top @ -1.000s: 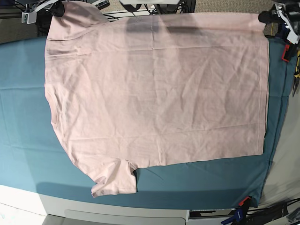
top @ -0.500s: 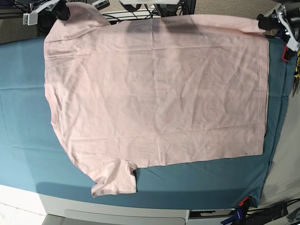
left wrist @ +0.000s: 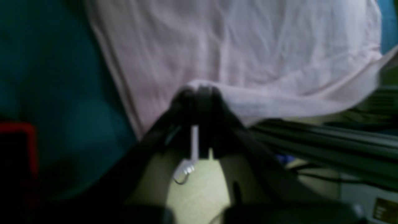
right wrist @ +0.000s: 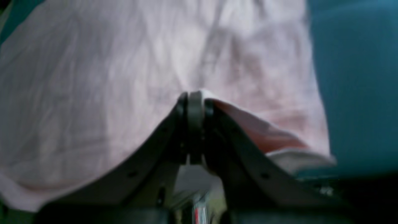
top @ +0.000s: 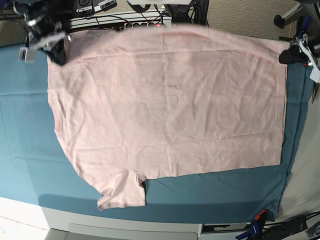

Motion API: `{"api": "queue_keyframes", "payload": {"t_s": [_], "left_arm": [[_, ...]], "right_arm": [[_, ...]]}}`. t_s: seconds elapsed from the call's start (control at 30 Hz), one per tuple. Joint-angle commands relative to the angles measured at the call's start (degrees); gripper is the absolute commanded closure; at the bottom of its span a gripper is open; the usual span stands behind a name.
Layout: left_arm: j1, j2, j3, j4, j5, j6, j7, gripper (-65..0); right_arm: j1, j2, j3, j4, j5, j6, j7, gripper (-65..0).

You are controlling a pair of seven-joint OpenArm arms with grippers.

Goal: Fold the T-shirt properly
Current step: 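Lower the shirt and reposition the right gripper on the shoulder edge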

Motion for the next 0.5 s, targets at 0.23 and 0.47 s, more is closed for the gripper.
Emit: {"api": "queue_keyframes", "payload": {"t_s": [0.23, 0.47], "left_arm": [[-4.07, -1.27, -0.31, 0.68, 2.23, -0.3, -3.13, 0.0], [-4.09, -1.25, -0.31, 0.68, 4.15, -0.3, -4.39, 0.0]], "right_arm": [[12.2, 0.68, -10.05, -10.19, -10.1, -0.87, 6.12, 0.0], [20.79, 1.2, -11.69, -22.34, -12.5, -0.87, 8.41, 0.0]]}}
